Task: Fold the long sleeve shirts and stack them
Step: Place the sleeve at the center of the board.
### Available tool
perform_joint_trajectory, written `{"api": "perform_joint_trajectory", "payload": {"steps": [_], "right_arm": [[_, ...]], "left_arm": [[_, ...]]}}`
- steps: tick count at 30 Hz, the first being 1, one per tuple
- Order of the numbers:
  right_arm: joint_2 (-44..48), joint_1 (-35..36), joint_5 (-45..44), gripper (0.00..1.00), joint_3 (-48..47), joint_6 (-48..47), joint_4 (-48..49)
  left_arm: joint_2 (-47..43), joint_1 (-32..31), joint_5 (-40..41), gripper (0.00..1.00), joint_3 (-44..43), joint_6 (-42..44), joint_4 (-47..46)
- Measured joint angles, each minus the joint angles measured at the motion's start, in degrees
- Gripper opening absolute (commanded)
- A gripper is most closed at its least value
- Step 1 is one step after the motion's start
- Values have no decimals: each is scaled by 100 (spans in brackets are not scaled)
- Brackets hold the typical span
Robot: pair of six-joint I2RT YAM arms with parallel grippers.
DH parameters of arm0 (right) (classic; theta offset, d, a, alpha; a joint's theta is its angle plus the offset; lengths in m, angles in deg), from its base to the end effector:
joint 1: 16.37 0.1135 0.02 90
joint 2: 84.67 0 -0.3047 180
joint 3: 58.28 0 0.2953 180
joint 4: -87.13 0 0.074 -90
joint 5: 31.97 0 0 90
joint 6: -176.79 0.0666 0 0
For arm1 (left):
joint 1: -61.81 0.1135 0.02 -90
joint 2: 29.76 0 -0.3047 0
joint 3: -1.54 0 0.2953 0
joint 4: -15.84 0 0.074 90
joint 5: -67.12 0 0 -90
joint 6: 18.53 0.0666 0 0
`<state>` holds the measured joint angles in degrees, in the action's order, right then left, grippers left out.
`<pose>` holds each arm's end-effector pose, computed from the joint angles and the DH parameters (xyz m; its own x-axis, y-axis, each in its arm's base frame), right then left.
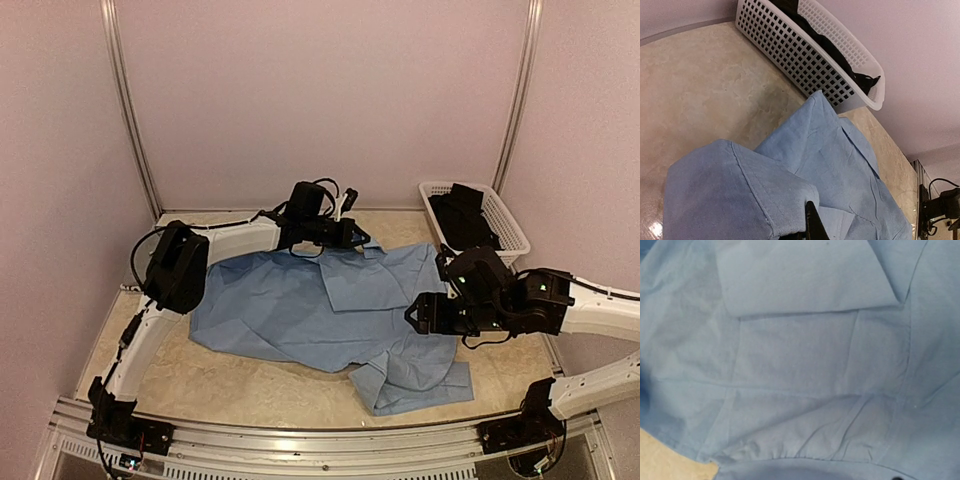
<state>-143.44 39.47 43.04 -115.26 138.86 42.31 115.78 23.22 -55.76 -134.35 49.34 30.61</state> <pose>0.1559 0.1990 0.2643 -0.8026 0.1742 -0.5705 -0.1082 0.8981 0.4263 0.5095 -0.4528 0.1827 -0.6422 0.1077 -0.7589 0.7214 0.4196 -0.5509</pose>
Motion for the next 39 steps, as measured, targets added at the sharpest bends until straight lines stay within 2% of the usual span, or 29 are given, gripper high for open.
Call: {"api": "perform_joint_trajectory", "payload": {"steps": [10, 19, 23, 27, 32, 39], "right_arm": [[-282, -304, 11, 75, 219, -129, 146], [-1071, -1416, 31, 73, 337, -844, 1071], [-1779, -1698, 251, 73, -22, -1255, 1475], [-2398, -1775, 507, 73, -450, -1539, 1858], [-2669, -1797, 741, 73, -551, -1690, 2138], [-2684, -1836, 887, 73, -546, -1729, 2253]], "left_arm": [[168, 210, -236, 0, 39, -356, -356], [-31, 450, -535, 0, 179, -643, -713], [-369, 538, -684, 0, 170, -876, -872], [-717, 662, -861, 0, -424, -1121, -927], [-1099, 813, -1045, 0, -1279, -1401, -1178], [-1484, 885, -1292, 0, -1394, -1606, -1596]]}}
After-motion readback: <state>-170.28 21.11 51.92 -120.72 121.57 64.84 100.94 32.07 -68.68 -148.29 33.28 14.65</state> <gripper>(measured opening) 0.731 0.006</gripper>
